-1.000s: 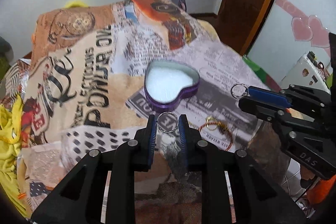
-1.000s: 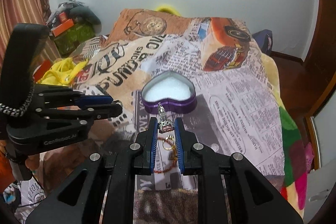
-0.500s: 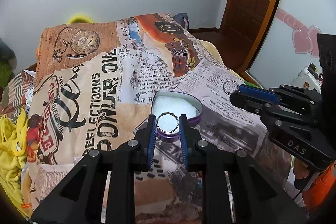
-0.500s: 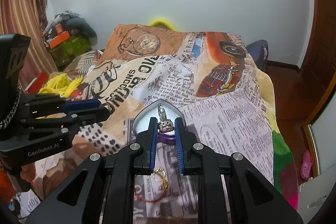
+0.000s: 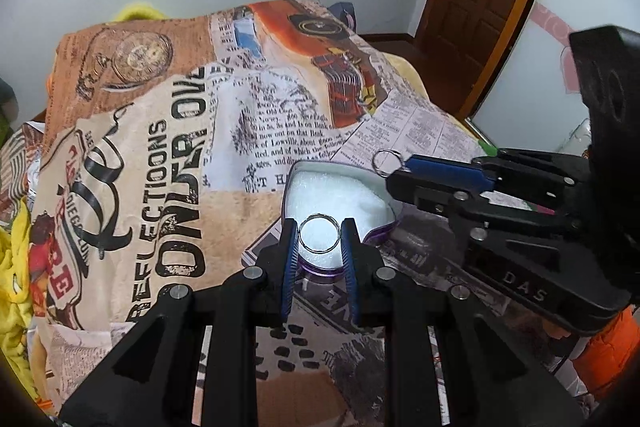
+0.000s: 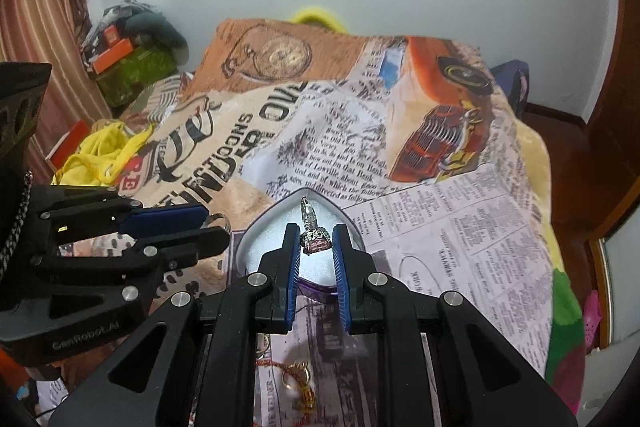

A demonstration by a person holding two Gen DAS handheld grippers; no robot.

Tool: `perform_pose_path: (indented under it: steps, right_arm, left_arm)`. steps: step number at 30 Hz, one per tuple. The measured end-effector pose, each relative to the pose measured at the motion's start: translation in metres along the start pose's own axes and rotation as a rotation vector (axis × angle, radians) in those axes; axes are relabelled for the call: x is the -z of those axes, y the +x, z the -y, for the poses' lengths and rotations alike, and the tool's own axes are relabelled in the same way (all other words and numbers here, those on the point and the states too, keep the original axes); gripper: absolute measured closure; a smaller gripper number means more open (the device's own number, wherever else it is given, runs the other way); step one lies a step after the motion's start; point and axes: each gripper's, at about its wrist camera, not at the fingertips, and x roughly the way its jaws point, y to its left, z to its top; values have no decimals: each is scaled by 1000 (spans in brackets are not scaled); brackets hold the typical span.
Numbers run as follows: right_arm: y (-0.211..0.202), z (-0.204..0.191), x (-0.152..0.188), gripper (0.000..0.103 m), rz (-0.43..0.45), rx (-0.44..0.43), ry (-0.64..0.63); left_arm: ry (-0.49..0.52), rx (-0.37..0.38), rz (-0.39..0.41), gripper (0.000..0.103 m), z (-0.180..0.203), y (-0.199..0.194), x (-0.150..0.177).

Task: Organize jewelry
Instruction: 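Drop the ring into the tin with the left tool while the right tool lowers the pendant in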

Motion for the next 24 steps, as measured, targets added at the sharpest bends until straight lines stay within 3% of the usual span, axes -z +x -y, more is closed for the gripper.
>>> perform_pose_path:
  steps: [14,24]
  right_arm:
    - [36,6,-3,88,-98,-21,-13]
    - [39,6,-3,88,-125,-26,-11]
  left_arm:
    - [-17,49,-67,83,-7,32,-3]
    - [-48,57,-72,83,-13,33,-3]
